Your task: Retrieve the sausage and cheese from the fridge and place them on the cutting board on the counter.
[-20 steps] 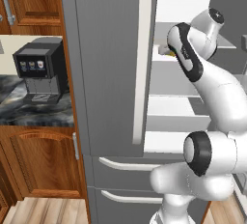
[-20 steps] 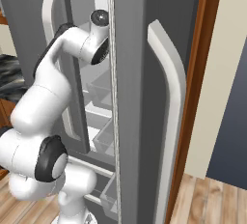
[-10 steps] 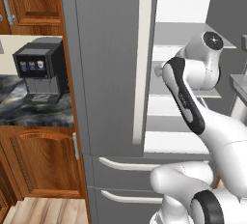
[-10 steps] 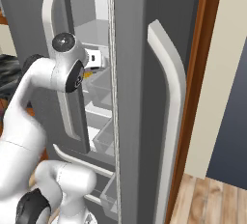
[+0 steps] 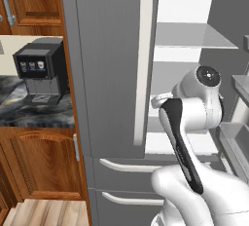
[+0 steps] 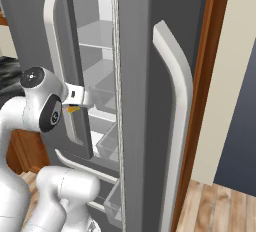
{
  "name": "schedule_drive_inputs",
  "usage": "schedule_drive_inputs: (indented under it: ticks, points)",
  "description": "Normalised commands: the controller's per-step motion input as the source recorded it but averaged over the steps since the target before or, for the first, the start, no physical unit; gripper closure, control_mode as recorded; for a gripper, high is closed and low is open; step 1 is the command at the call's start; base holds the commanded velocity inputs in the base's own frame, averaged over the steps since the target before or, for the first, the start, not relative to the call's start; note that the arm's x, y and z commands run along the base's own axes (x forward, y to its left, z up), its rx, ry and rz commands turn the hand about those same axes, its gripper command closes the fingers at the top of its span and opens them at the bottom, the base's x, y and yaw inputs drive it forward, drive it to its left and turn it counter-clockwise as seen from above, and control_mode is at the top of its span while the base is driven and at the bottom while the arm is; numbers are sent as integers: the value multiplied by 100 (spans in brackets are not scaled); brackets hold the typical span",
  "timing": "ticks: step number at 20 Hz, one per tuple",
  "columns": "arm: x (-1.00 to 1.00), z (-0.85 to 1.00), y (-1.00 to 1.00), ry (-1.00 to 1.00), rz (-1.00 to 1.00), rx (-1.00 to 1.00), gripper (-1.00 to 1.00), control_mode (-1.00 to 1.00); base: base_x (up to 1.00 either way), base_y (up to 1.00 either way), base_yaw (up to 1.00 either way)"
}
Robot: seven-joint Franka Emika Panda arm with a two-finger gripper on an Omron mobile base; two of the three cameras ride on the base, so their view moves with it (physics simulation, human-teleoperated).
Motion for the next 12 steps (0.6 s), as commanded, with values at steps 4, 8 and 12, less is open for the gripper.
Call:
schedule_drive_inputs:
  ticks: [4, 8, 12]
  points:
    - [-83, -74, 8, 6, -1, 5, 100, -100, 0, 0, 0]
    - [-53, -82, 7, 17, -6, 8, 100, -100, 0, 0, 0]
    - [-31, -60, 12, 22, -8, 9, 100, -100, 0, 0, 0]
